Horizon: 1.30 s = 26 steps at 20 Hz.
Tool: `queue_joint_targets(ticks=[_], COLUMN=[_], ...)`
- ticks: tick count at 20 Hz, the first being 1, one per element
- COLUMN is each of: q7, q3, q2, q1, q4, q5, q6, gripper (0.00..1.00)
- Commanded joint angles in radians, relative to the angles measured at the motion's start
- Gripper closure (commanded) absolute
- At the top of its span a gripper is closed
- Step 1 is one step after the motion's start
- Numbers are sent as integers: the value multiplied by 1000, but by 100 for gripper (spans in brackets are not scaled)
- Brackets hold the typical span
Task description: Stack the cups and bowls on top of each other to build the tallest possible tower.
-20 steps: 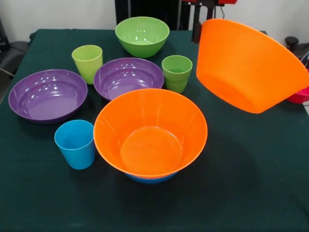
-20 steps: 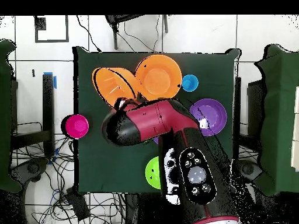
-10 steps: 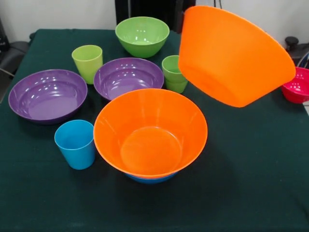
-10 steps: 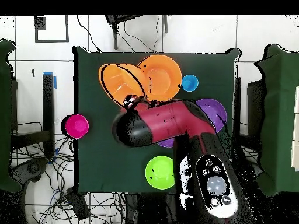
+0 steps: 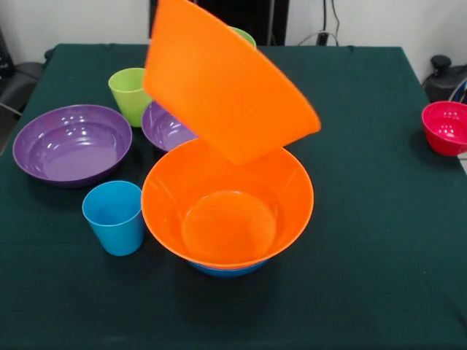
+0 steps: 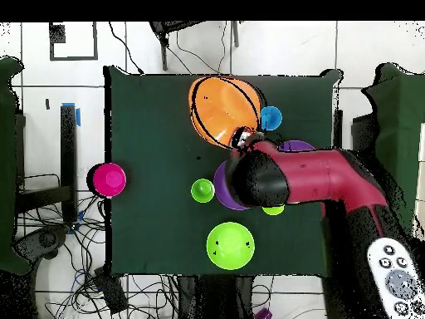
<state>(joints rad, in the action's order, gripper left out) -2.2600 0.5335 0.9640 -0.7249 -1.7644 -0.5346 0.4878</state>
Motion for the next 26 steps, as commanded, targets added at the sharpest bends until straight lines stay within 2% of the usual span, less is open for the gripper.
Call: queue_joint_targets(ticks=[1,7,12,17,21,23,26], q7=[414,529,502,529,558,583,578], q3=[149,248,323,346,453,499,537], q2=[-90,-182,-305,-361,-458,-502,-529], q1=[-95,-164,-217,-212,-266,-290,-305], q4=[-17,10,1,17,17,19,27], q5=[-77,-103,-57,-99,-45,-43,-38], q6=[83,96,23,-12,-7,0,24], gripper=[100,100,100,100,100,100,100])
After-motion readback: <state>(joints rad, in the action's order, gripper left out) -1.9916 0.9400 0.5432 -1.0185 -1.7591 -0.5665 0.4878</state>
